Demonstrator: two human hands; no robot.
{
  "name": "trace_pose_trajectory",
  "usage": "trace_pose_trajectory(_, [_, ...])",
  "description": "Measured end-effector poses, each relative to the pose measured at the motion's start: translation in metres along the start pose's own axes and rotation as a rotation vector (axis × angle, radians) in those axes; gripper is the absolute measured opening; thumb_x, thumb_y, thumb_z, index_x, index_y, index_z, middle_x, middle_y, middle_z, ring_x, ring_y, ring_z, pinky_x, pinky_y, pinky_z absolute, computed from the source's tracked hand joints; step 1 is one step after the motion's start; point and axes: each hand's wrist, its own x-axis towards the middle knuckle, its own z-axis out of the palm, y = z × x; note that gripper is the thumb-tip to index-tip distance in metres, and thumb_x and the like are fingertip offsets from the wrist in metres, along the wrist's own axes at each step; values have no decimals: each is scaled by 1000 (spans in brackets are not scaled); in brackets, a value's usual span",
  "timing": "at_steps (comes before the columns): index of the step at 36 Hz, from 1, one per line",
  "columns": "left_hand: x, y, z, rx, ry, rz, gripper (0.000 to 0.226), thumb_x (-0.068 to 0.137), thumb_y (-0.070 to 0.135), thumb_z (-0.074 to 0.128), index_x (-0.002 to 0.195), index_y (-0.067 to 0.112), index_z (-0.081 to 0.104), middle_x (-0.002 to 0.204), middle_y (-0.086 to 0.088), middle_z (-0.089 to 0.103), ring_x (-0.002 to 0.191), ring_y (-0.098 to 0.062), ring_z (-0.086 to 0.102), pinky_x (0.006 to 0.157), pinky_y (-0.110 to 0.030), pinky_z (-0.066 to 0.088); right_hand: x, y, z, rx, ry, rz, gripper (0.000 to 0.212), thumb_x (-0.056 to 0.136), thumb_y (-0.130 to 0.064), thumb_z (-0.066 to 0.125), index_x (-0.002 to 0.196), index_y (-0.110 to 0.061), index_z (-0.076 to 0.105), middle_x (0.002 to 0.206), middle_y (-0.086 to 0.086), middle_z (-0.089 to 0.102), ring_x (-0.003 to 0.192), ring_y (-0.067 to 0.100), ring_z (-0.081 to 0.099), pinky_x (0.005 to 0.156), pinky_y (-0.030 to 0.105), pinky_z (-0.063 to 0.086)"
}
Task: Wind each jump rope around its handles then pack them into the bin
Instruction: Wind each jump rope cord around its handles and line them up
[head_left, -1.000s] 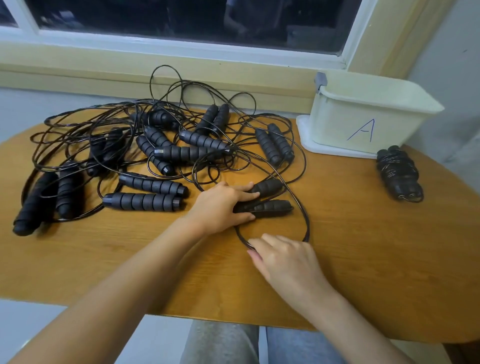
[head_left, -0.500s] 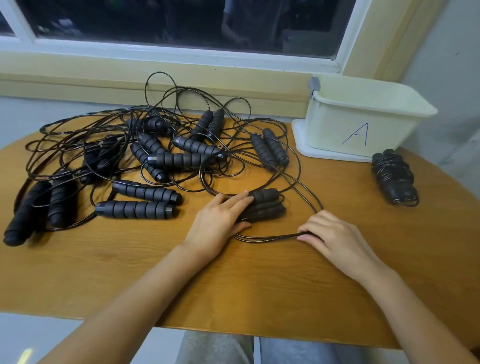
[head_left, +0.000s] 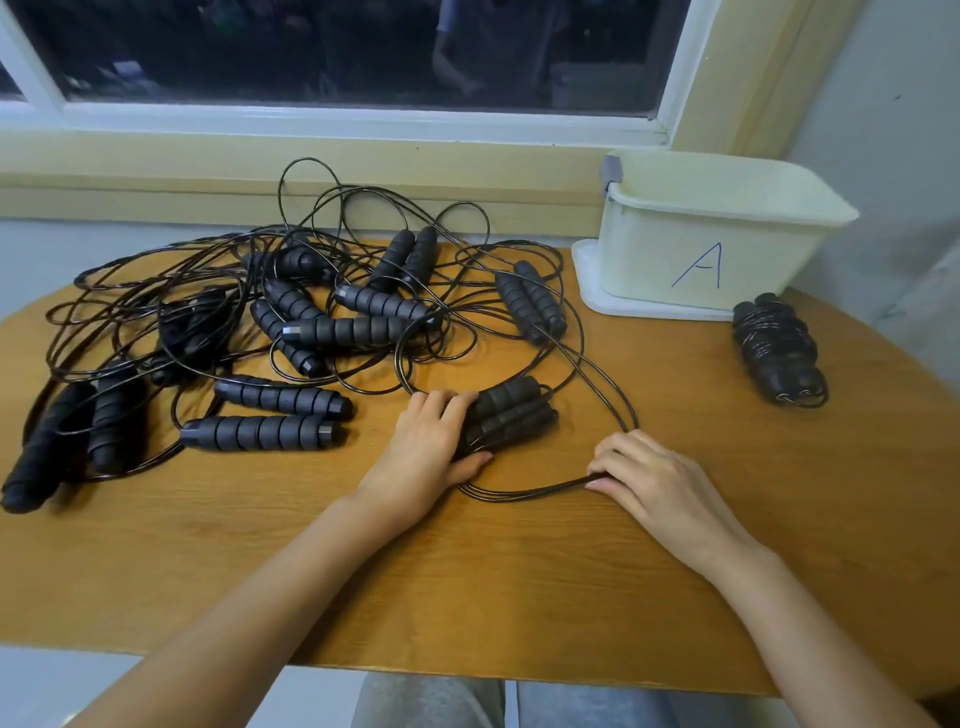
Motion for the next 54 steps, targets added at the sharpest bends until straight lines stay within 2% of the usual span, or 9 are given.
trace_pose_trajectory(12, [-15,4,-29,-389,72,-7,60,92,39,63,144,23,40,129,6,53,118,-10,50,103,-34,46,1,2,-4,69,-16,3,34,97,-32,44,103,-11,69,101,-8,57,94,0,50,71,20,51])
trace_pose_trajectory(17, [-22,12,-47,-553,74,57,66,84,46,58,142,17,45,120,16,57,111,9,55,92,-12,47,10,2,-12,354,-84,189,15,93,-46,49,88,-39,61,93,-25,60,107,-3,50,92,16,39])
trace_pose_trajectory(22, [-26,14,-74,-643,122,158,59,86,47,67,138,28,48,125,7,61,116,-4,57,95,-17,48,37,3,-37,731,-238,408,29,86,-41,55,68,-21,63,59,-15,57,59,-1,48,68,16,40])
trace_pose_trajectory(25, [-30,24,-94,-476,94,334,58,85,53,63,138,36,48,120,9,60,109,-14,54,94,-25,46,70,9,-51,913,-388,537,30,93,-30,55,68,-15,59,59,-4,48,58,10,43,57,15,37])
trace_pose_trajectory(30, [-38,60,-100,299,156,557,84,82,49,65,142,-3,38,115,-10,62,104,-19,54,90,-30,50,139,5,-72,839,-589,572,32,99,-29,56,70,-14,60,48,-12,35,43,6,32,50,18,32])
trace_pose_trajectory(35, [-28,67,-96,466,6,82,93,95,47,56,151,5,-4,144,-8,44,133,-22,38,106,-32,35,180,-34,-101,681,-478,479,32,94,-42,61,77,-16,70,56,-3,39,53,12,34,54,25,26])
trace_pose_trajectory(44, [-12,49,-96,613,160,-62,96,47,47,95,118,-7,62,84,-13,68,76,-30,66,54,-34,52,127,-120,-118,193,-210,285,29,99,-41,54,80,-29,74,60,-7,64,58,14,59,59,30,45])
trace_pose_trajectory(48, [-6,59,-88,497,208,-97,81,95,51,52,151,3,17,135,-10,49,121,-28,48,92,-33,44,93,-132,-107,103,-93,281,28,100,-42,49,84,-32,69,65,-11,63,62,3,58,57,24,44])
trace_pose_trajectory(54, [-5,50,-92,90,229,-128,67,92,47,59,145,14,34,126,-5,54,115,-25,51,89,-33,44,59,-121,-80,412,32,399,23,97,-32,55,91,-27,76,62,-13,62,54,3,54,55,18,43])
